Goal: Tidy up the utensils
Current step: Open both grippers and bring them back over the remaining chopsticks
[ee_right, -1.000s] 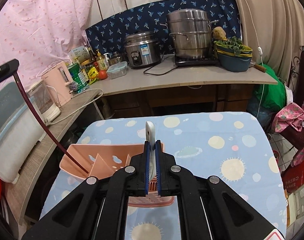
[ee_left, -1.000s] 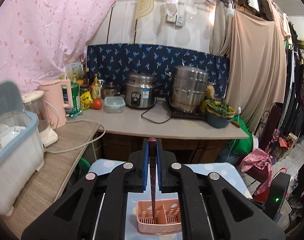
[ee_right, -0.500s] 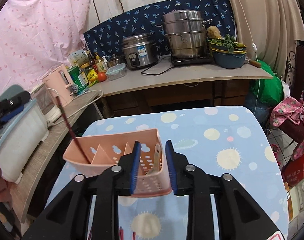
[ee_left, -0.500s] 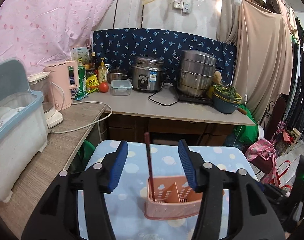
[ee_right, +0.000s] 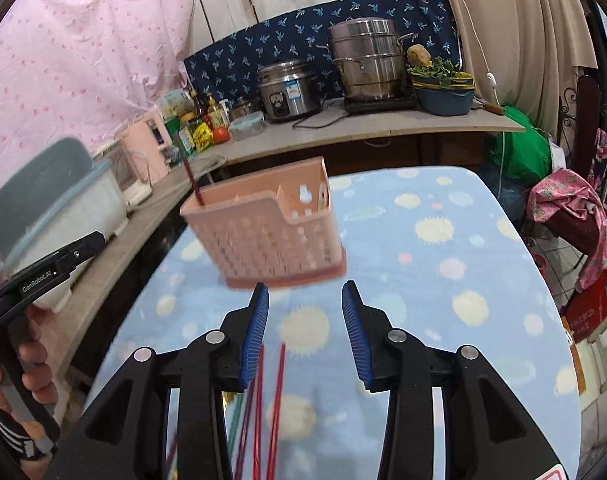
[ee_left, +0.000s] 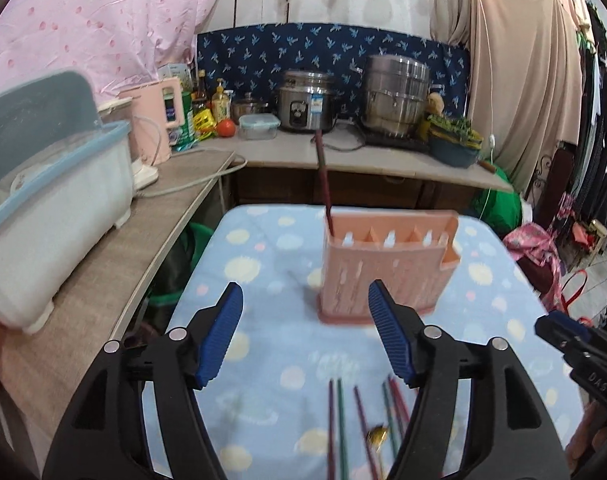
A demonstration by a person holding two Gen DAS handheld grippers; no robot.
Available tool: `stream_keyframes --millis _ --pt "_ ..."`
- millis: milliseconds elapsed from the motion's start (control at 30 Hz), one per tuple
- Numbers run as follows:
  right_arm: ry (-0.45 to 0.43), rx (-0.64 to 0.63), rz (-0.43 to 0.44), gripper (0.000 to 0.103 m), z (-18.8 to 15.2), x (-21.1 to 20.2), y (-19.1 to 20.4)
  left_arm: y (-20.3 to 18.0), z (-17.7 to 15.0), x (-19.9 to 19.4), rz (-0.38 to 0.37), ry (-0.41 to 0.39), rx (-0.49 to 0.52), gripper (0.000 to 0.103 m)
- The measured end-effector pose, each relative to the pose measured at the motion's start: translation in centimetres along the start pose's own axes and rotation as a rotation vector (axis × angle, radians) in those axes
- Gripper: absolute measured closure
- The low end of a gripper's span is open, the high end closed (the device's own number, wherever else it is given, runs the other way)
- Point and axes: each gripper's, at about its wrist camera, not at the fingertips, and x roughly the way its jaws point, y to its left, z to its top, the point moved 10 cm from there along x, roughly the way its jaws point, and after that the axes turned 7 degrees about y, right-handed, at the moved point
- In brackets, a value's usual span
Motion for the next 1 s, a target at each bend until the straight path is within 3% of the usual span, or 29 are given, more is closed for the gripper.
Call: stream_keyframes --millis 267,500,700,1000 --pt "0.105 -0.010 -0.040 0.065 -9.5 -0.7 0.0 1.1 -10.7 0.4 0.023 0.153 0.005 0.040" --pt "0.189 -0.021 -0.049 0.065 -15.9 -0.3 0.7 1.5 -17.8 0.6 0.024 0.258 -0.010 0.040" --pt "0.220 -0.017 -0.031 0.065 -17.9 0.6 1.7 1.2 -20.7 0.4 0.027 0.291 -0.004 0.040" --pt "0.227 -0.054 -0.053 0.068 -18.8 1.4 2.8 0.9 -21.9 0.4 0.024 0.306 0.001 0.040"
